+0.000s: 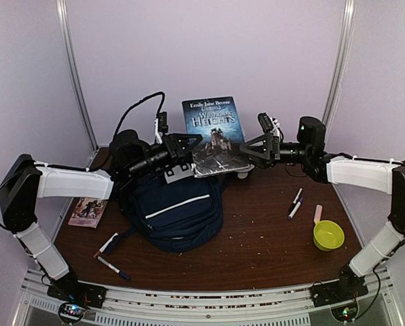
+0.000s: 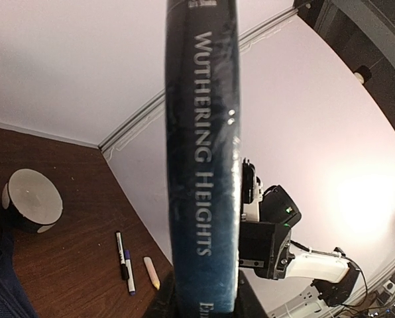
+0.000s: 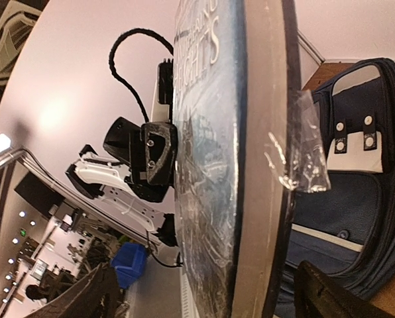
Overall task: Pack the student bag
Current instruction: Pass from the left arm to the right
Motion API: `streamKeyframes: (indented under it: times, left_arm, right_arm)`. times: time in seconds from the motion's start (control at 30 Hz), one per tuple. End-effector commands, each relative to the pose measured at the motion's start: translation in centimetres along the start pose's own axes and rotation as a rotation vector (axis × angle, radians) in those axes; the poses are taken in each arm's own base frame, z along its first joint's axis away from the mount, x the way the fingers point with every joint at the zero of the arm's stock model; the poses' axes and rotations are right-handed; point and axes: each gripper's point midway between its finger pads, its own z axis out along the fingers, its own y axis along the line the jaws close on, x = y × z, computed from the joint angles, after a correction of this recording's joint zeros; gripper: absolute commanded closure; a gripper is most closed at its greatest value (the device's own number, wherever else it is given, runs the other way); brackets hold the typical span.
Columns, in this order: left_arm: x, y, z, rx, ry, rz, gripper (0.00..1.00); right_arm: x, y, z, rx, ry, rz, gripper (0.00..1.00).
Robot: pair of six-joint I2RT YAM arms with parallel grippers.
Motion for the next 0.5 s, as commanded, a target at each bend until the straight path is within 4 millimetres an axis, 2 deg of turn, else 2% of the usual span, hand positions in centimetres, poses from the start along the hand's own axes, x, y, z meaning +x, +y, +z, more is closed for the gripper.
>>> streamKeyframes:
  times: [0.0, 0.1, 0.3, 0.47]
  left_arm:
    - [-5.4, -7.7, -2.3, 0.27, -0.218, 0.083, 1.0]
    - [-5.7, -6.8, -2.8, 0.287, -0.244, 0.04, 1.0]
    - [-5.4, -5.6, -2.7, 0.282, -0.241, -0.018, 1.0]
    - [-5.3, -5.3, -2.7, 0.257, -0.235, -0.013, 1.0]
  right_arm:
    - [-0.5, 3.4, 0.3, -0.175, -0.02, 0.004, 0.14]
    - [-0.3, 3.9, 0.8, -0.218, -0.01, 0.045, 0.25]
    - [1.0, 3.2, 2.3, -0.192, 0.046, 0.063, 0.39]
    - [0.6, 3.2, 2.3, -0.18, 0.022, 0.062, 0.52]
